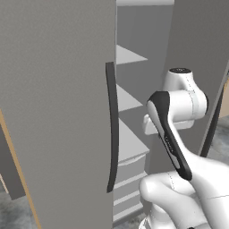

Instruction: Store the hot dog in the freezer for long-term storage. Close the freezer door after placing the cooked food.

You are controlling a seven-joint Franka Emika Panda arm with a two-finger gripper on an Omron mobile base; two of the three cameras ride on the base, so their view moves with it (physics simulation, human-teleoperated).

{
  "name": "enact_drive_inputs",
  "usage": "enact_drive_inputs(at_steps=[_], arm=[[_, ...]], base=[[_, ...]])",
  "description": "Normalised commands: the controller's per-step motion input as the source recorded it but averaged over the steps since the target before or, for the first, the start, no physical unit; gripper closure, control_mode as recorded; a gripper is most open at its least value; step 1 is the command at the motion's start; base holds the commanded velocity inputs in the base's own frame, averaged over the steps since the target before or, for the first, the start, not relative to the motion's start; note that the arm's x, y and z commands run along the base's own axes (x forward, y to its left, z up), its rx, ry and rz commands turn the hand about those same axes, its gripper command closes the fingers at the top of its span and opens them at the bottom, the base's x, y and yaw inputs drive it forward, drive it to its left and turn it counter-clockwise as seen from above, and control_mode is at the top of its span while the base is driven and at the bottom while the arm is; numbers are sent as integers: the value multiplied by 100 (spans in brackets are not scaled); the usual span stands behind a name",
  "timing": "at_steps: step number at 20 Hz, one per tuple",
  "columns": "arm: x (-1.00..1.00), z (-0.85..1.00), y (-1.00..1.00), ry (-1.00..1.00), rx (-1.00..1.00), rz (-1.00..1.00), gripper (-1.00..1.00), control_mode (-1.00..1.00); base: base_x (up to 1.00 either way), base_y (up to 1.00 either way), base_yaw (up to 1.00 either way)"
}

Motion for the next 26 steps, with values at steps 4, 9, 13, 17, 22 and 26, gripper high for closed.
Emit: enact_drive_inputs(at_steps=[4, 9, 13, 17, 22, 26], arm=[[41, 0, -12, -6, 7, 2, 100, -100], [33, -8, -22, -9, 10, 0, 100, -100], [30, -15, -2, -11, 0, 0, 100, -100], [31, -20, 0, -18, 0, 0, 100, -100], [37, -4, 1, -13, 0, 0, 100, -100], [45, 0, 5, -1, 0, 0, 100, -100]], base=[[0, 0, 0], [0, 0, 0], [0, 0, 0], [0, 0, 0], [0, 0, 0], [0, 0, 0]])
